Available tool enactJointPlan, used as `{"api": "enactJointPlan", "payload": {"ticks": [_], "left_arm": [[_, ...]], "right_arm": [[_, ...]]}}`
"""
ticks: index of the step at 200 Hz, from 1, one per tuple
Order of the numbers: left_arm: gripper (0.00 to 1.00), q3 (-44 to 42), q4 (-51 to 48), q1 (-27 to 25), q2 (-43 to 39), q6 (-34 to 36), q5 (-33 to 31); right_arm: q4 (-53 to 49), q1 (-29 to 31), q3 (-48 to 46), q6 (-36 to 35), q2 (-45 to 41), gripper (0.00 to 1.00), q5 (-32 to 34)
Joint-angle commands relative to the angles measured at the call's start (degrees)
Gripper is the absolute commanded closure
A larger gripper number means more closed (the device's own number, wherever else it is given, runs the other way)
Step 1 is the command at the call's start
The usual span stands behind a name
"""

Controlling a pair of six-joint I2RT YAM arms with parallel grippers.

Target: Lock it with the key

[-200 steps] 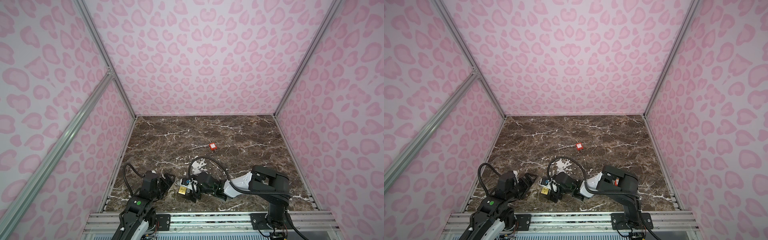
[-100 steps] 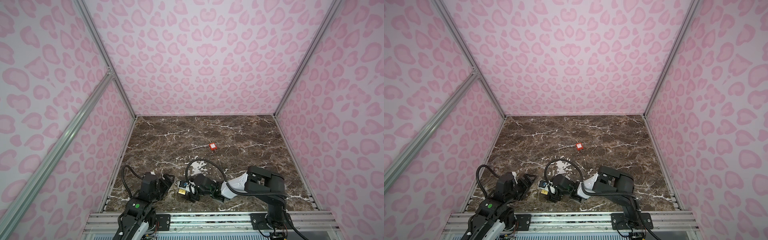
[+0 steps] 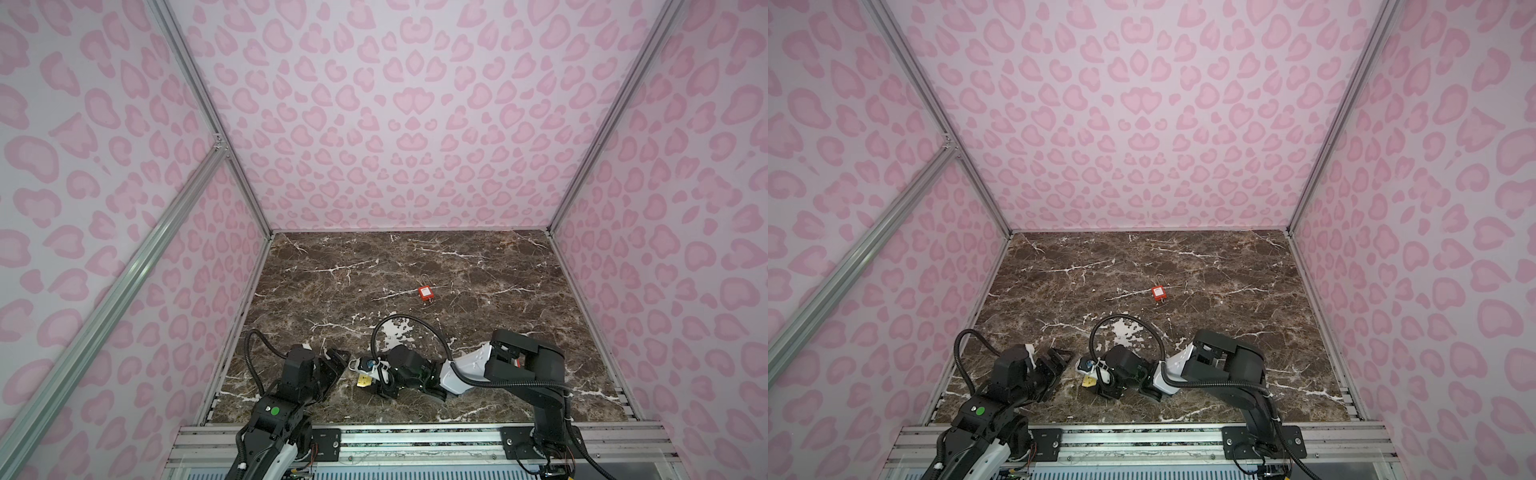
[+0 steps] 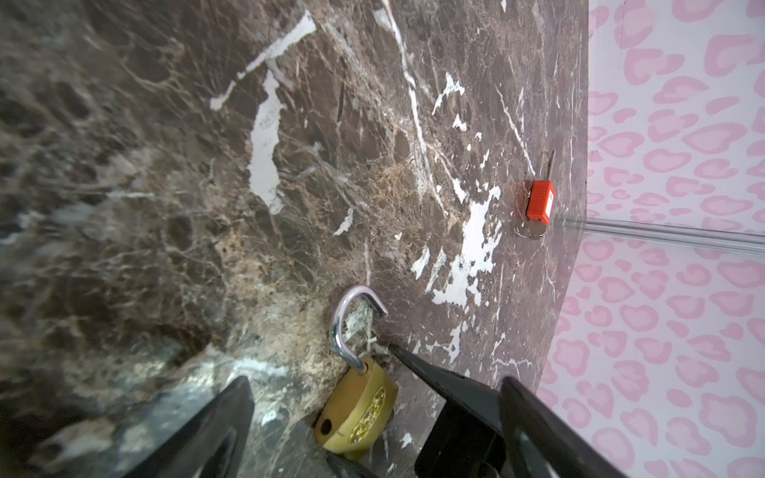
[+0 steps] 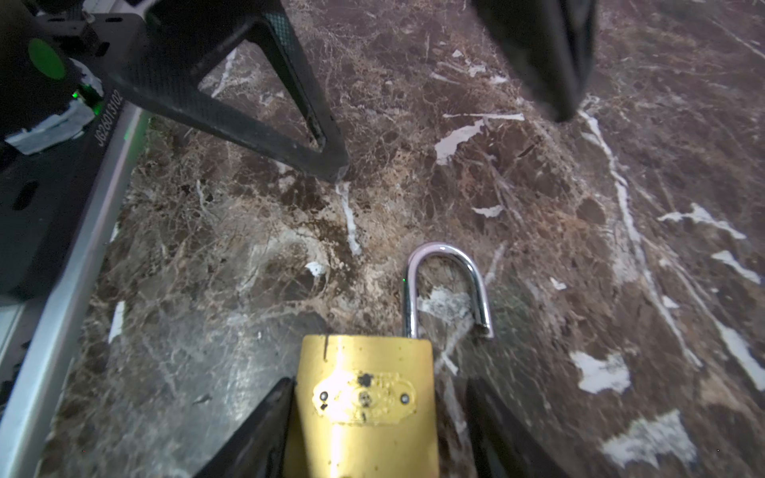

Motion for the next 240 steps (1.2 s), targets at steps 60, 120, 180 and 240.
{"api": "enactJointPlan", "payload": {"ticks": [60,120,180,240], "left_arm": [[0.08,1.1,-0.9,0.0,-1.7,-0.6,0.4],[0.10,0.6,0.8,0.0,-4.1,-1.0,1.7],[0.13,0.5,3.4,0.0,-6.5,-2.6,2.4],[0.14,4.3,10.0,-0.5,3.0,2.0,6.5]], "right_arm": [[1.3,0.1,-1.4,-0.3,-0.1,0.47,1.7],[2.8,-0.6,-1.8,1.4,-1.1,0.48,3.7],[13.4,-7.0,-7.3,9.7,-4.6,0.48,1.8],[7.6,-9.6,-5.9,9.8,-7.4,0.47,-1.1]]}}
